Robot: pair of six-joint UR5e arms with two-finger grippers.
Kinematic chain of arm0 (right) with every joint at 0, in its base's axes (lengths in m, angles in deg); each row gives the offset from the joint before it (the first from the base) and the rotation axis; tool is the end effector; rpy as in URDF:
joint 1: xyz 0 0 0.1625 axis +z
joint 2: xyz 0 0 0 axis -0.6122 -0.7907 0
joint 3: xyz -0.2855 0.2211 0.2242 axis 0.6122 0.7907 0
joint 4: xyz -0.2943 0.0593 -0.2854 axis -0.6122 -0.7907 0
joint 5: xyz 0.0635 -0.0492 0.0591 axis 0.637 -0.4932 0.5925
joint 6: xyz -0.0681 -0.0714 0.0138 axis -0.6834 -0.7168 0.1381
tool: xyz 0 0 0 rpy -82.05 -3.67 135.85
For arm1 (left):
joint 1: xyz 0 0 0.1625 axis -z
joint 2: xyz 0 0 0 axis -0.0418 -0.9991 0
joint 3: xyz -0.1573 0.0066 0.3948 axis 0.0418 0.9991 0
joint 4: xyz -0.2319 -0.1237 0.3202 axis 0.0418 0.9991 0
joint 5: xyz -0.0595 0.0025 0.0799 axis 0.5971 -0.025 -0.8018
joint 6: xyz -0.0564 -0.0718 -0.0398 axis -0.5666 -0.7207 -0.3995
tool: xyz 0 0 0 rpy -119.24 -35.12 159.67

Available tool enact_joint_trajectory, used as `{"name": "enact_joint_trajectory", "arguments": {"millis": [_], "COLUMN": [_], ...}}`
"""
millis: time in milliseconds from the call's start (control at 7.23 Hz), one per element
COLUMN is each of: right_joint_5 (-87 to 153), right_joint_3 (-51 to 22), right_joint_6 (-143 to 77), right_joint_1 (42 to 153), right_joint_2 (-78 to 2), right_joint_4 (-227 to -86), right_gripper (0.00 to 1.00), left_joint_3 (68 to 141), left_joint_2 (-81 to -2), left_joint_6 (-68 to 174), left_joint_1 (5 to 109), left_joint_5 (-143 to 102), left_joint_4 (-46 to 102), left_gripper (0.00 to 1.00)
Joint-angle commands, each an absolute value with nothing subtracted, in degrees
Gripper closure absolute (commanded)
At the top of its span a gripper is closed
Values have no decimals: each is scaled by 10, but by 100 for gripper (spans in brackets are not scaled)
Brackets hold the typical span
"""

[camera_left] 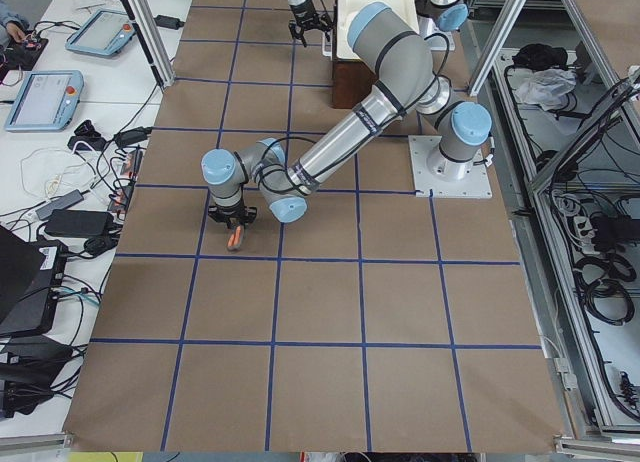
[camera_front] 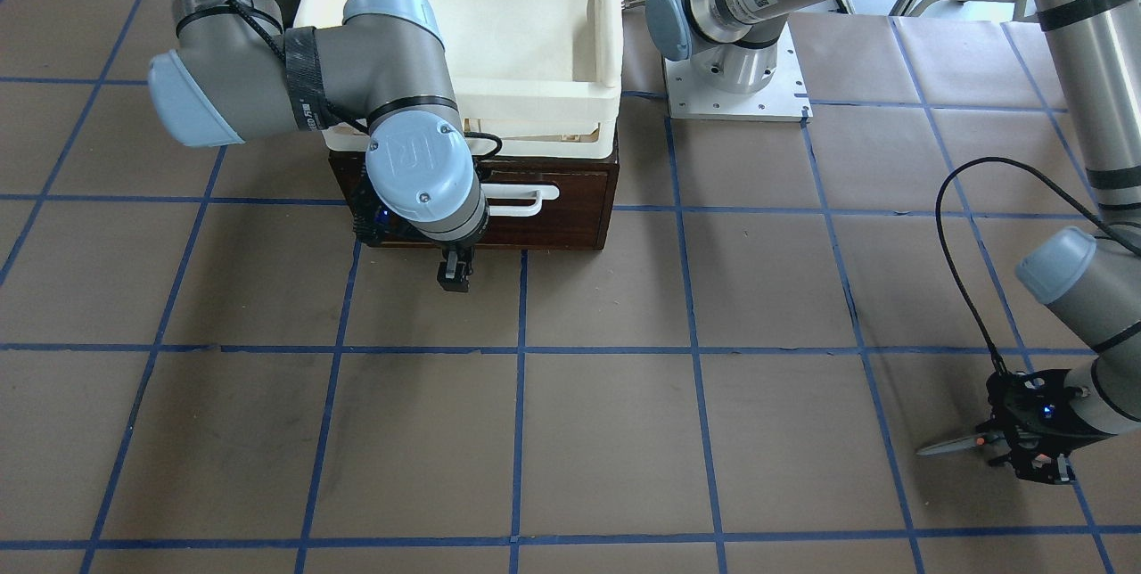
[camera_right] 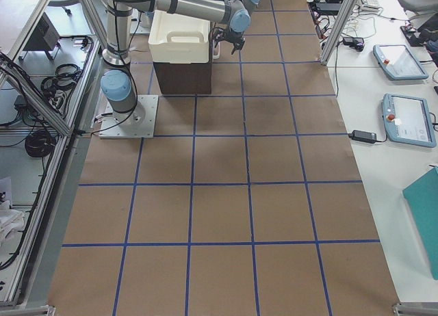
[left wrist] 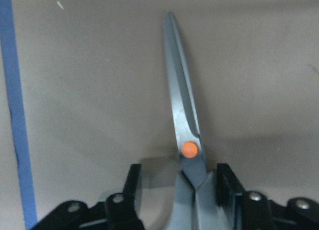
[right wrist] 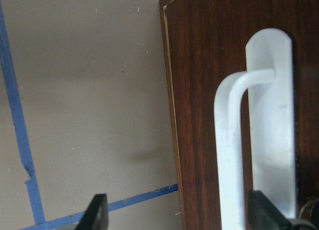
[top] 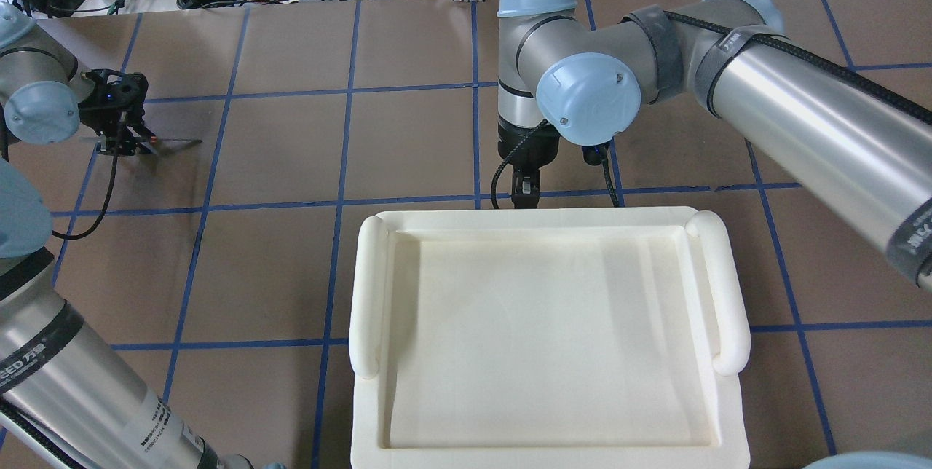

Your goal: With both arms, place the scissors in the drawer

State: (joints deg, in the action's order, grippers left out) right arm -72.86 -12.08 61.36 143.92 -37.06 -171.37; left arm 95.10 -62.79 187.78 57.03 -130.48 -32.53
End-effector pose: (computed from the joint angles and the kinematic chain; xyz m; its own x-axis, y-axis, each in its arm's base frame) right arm 0.3009 -0.5139 0.2869 0.0999 0.9269 0.3617 0.9946 -0.1029 -0.0108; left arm 0.2450 -0.6816 0.1744 -0.0115 0.9994 -0.0330 0.9999 0.0111 -0.0105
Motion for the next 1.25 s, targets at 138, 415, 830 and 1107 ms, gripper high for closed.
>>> {"name": "enact_joint_trajectory", "arguments": {"millis": [138,415,830,1107], "right_joint_5": [-727,-729,-737,-746], "right_joint_3": [-122,-120,-116,-89], "right_joint_6": [614,608,584,570], "right_joint_1": [1439,1439,1437,1437], "right_joint_2": [-358,-358,-359,-352], "right_joint_4": [-1713,-1720,-1758,-1758], "right_gripper": [0,0,0,0], "left_joint_3": [951,951,950,950], "left_joint_2": [-629,-631,-630,-630], "left_joint_6": [1874,1874,1874,1875], "left_joint_1": [570,570,568,568], "left_joint_5": [-1305,-1306,-1319,-1318], "left_joint_4": [-317,-316,-295,-294], "left_gripper": [2,2,3,33]}}
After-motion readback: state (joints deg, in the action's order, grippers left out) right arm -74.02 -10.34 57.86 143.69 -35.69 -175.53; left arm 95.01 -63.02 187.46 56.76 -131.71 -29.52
